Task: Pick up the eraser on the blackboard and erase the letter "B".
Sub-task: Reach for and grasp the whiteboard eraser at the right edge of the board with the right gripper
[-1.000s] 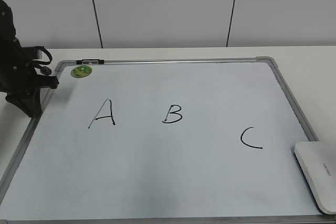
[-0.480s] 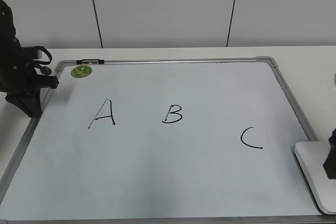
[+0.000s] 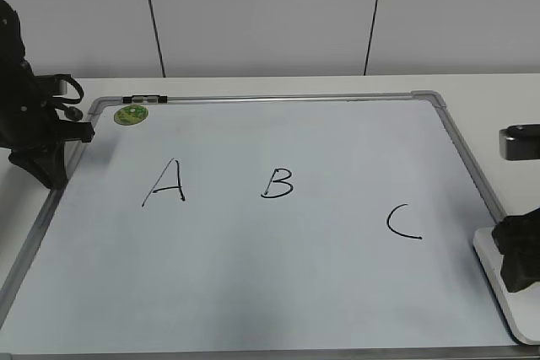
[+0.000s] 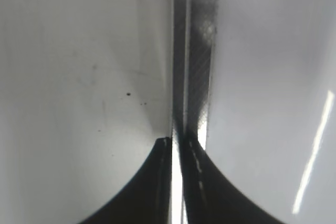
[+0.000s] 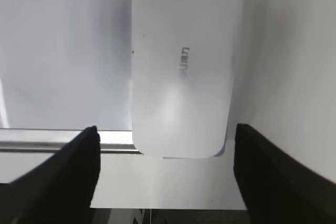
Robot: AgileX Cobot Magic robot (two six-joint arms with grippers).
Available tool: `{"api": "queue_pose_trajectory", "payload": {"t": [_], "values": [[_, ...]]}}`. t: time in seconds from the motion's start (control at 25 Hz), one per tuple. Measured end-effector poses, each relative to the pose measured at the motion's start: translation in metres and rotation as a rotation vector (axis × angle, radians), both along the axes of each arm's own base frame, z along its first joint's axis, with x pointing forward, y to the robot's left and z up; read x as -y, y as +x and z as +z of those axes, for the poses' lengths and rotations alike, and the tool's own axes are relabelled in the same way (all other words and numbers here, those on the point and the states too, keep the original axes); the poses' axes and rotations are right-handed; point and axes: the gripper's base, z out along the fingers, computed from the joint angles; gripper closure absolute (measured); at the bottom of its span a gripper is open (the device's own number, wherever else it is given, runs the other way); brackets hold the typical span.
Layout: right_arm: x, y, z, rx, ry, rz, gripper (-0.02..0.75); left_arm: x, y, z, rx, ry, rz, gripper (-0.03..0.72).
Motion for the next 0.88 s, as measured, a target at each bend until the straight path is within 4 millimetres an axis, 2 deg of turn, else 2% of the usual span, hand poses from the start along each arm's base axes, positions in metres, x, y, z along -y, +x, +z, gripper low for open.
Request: {"api": "queue_pose_trajectory", "payload": {"t": [0.28, 0.56, 0.72, 0.88], "values": [[-0.002, 0.01, -0.011, 0.023, 0.001, -0.045, 0.148, 0.0, 0.0, 0.0, 0.0, 0.0, 0.0, 0.657], [0.0, 0.014, -0.021, -0.008, -0.009, -0.058, 0.075, 0.0, 0.0, 0.0, 0.0, 0.0, -0.002, 0.657], [0.008, 0.016, -0.023, -0.02, 0.008, -0.099, 0.074, 0.0, 0.0, 0.0, 0.0, 0.0, -0.002, 0.656], [0.007, 0.017, -0.027, -0.035, 0.031, -0.095, 0.075, 0.0, 0.0, 0.0, 0.0, -0.002, -0.001, 0.656]]}}
